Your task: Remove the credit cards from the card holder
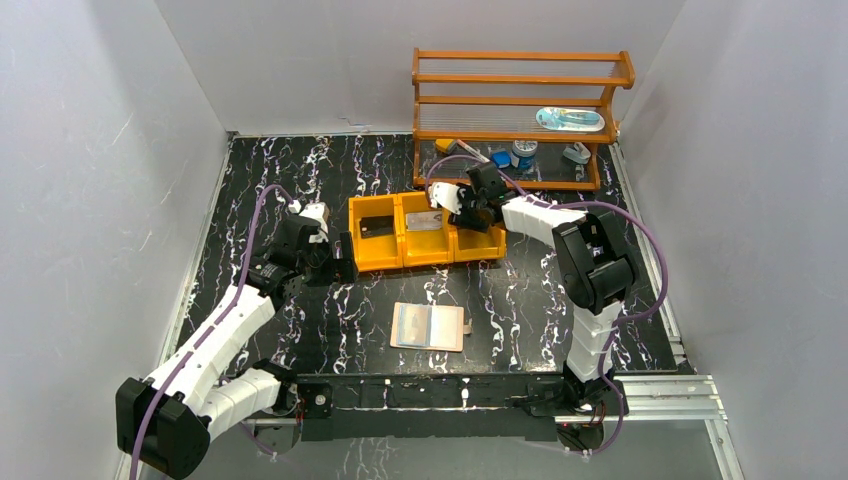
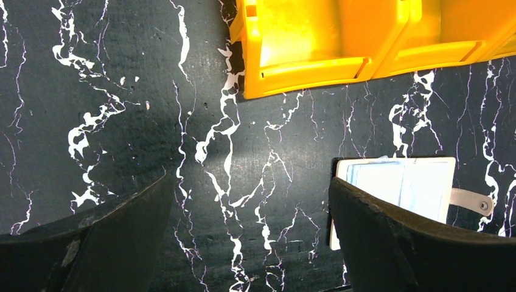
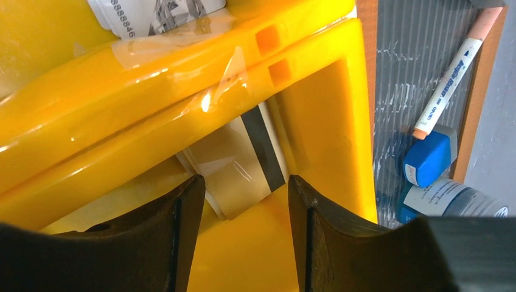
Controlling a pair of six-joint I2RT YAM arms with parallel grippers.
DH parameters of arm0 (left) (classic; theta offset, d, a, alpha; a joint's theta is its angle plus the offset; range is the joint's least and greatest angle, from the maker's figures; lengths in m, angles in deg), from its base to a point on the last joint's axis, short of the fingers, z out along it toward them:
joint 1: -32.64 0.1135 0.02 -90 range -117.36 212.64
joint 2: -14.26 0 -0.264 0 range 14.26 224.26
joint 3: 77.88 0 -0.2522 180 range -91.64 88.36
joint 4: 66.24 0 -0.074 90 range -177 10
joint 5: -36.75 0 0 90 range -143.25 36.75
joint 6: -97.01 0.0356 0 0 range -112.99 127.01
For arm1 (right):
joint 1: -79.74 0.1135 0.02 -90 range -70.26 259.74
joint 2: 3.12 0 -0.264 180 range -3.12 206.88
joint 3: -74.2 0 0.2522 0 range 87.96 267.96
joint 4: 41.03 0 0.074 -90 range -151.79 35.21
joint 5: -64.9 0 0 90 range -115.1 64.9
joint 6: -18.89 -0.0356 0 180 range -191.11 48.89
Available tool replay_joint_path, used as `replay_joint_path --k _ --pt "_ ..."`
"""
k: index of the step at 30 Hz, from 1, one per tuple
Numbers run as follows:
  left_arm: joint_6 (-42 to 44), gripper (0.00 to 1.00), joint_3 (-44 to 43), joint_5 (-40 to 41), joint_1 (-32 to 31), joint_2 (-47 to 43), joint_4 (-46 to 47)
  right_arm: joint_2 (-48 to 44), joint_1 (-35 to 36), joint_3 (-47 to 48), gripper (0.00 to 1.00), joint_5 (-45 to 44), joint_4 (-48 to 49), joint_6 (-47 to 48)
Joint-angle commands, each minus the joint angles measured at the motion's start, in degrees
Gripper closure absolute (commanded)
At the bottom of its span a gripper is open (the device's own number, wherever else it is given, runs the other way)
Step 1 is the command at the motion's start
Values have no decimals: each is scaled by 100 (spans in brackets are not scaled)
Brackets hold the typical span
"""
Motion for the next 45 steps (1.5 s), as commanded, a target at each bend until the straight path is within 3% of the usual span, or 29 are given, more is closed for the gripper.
replay_joint_path --k 1,11,15,20,26,29,33,42,45 --pt "90 2 32 -100 15 -11 41 45 -12 327 39 122 -3 -318" --pt "102 2 19 -132 20 5 41 -403 -11 398 37 250 35 -915" --pt "104 2 22 -131 14 -35 44 -987 -8 192 27 610 252 -1725" --pt "104 2 21 -139 14 -36 42 -1780 1 -93 18 600 385 -3956" --pt "97 2 22 -83 15 -58 32 -2202 -8 -95 2 175 -427 -6335" --pt "86 2 29 -41 15 -117 42 -2386 -9 -233 2 503 -683 -7215" --pt "71 2 32 39 11 -169 24 -2970 -32 -1042 2 1199 -65 -8226" --pt "33 2 33 262 15 -221 -26 -4154 14 -2679 3 513 584 -10257" --pt "24 2 14 281 15 -210 -36 -4387 345 -2875 6 145 358 -10368"
